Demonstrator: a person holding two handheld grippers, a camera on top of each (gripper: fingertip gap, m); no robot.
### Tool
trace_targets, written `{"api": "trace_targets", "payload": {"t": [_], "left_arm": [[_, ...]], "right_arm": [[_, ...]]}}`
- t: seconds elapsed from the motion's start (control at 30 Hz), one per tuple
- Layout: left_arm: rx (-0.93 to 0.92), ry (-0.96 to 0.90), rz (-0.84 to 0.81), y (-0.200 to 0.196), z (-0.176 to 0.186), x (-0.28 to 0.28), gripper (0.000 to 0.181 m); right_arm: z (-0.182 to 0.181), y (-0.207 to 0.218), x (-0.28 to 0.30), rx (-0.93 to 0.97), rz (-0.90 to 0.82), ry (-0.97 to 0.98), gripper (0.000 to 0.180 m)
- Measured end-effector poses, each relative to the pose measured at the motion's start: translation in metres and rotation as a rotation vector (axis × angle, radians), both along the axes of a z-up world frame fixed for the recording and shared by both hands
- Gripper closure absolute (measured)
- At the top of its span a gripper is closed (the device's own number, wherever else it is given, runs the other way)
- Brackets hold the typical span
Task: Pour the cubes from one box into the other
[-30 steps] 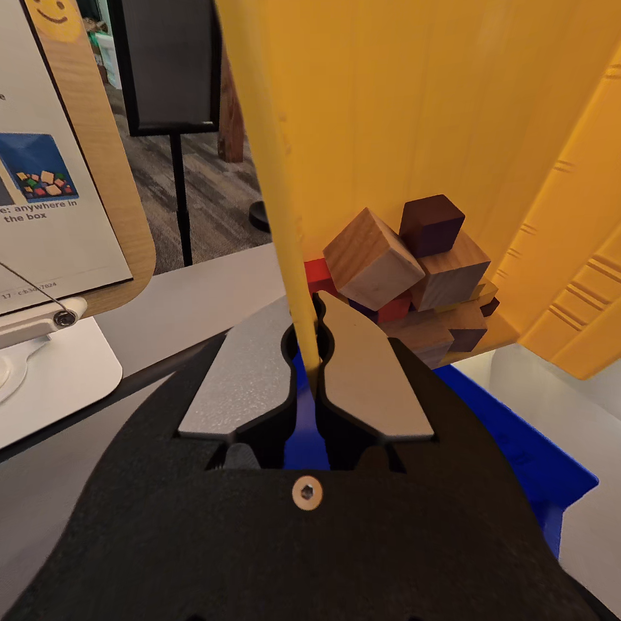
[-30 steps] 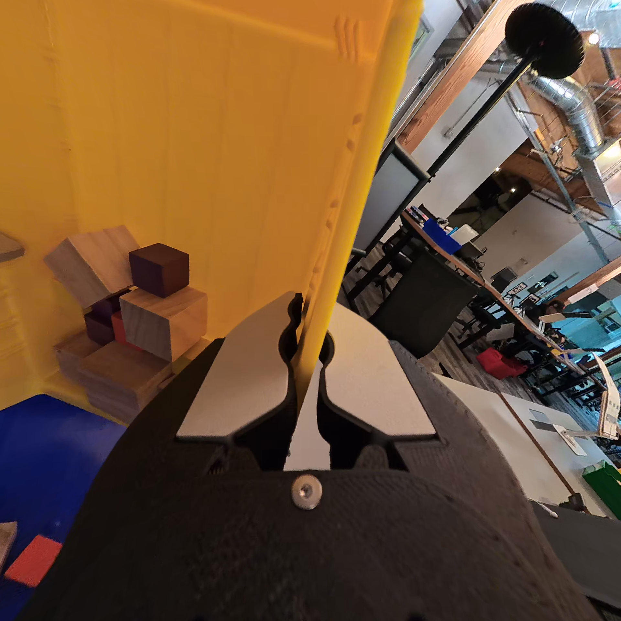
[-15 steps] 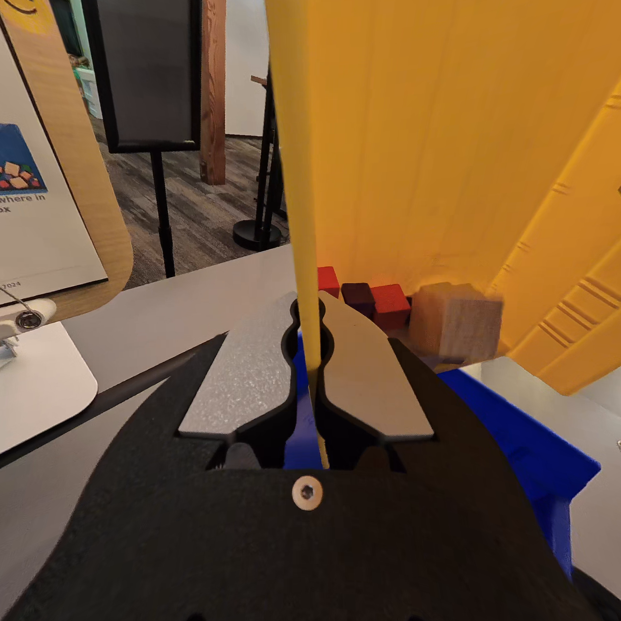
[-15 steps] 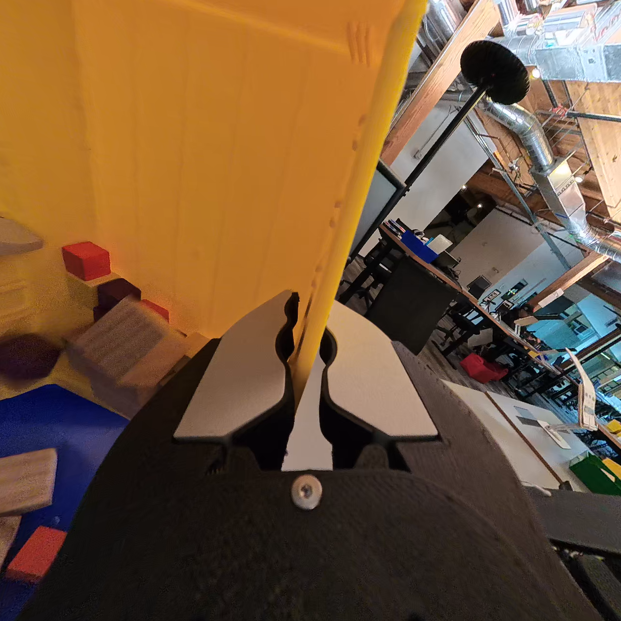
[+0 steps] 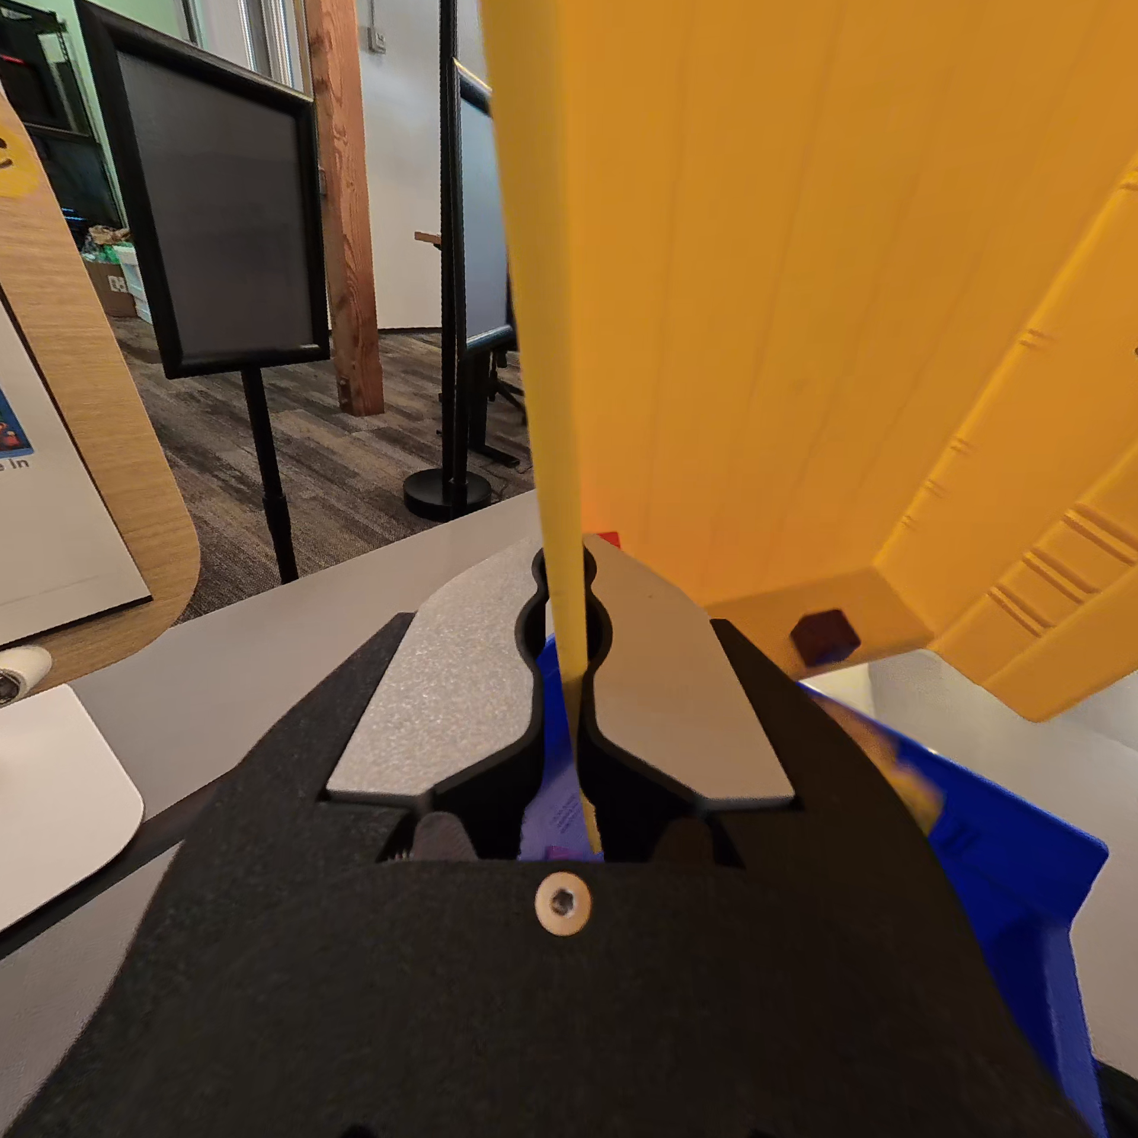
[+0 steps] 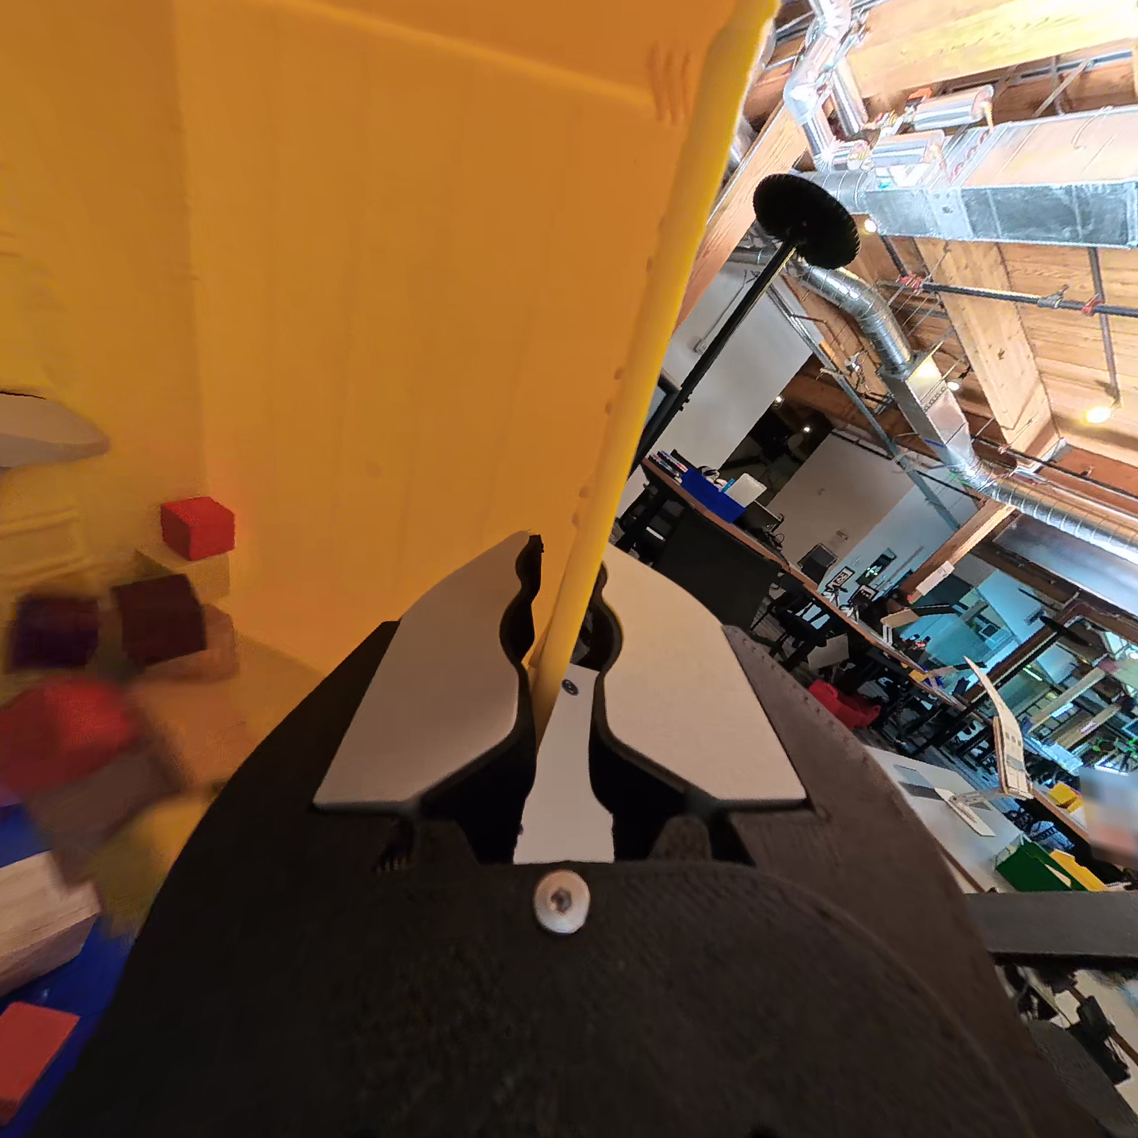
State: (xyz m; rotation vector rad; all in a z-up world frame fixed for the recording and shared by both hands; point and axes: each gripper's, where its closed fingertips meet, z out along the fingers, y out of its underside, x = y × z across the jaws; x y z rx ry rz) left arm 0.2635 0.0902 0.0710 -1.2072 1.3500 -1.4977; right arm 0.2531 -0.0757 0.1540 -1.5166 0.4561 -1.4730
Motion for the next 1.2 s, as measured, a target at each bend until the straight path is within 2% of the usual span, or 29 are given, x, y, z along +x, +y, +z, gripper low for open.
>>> {"api": "trace_targets", "payload": {"t": [0.43, 0.57, 0.67, 0.73, 0.8, 0.9, 1.0, 1.07, 1.13, 1.2], "left_arm": [[0.017, -0.101, -0.027, -0.007, 0.018, -0.004, 0.175], [0.041, -0.153, -0.01, -0.015, 0.038, -0.011, 0.175], [-0.009, -0.089, 0.017, -0.028, 0.052, -0.013, 0.175], [-0.05, -0.017, 0.014, -0.042, 0.06, -0.013, 0.172], [-0.06, 0.07, -0.056, -0.065, 0.062, -0.014, 0.162], [-0.061, 0.195, -0.213, -0.102, 0.06, -0.018, 0.142], [-0.108, 0.237, -0.268, -0.108, 0.063, -0.034, 0.144], [-0.065, 0.301, -0.2, -0.087, 0.048, -0.044, 0.145], [0.014, 0.473, -0.114, -0.059, 0.01, -0.053, 0.13], [0.049, 0.655, -0.085, -0.037, -0.034, -0.067, 0.125]], "right_arm": [[0.013, -0.004, -0.019, 0.018, 0.034, -0.107, 0.163], [0.029, -0.013, -0.026, 0.038, 0.046, -0.164, 0.163], [0.048, -0.026, -0.019, 0.05, 0.028, -0.141, 0.166], [0.064, -0.037, -0.005, 0.049, 0.0, -0.065, 0.174], [0.081, -0.048, 0.019, 0.004, -0.012, 0.043, 0.174], [0.092, -0.062, 0.064, -0.068, 0.005, 0.336, 0.174], [0.085, -0.107, 0.102, -0.202, -0.155, 0.583, 0.174], [0.069, -0.145, 0.115, -0.278, -0.263, 0.727, 0.173], [0.035, -0.178, 0.122, -0.334, -0.323, 0.891, 0.173], [-0.01, -0.208, 0.123, -0.387, -0.366, 1.056, 0.174]]}}
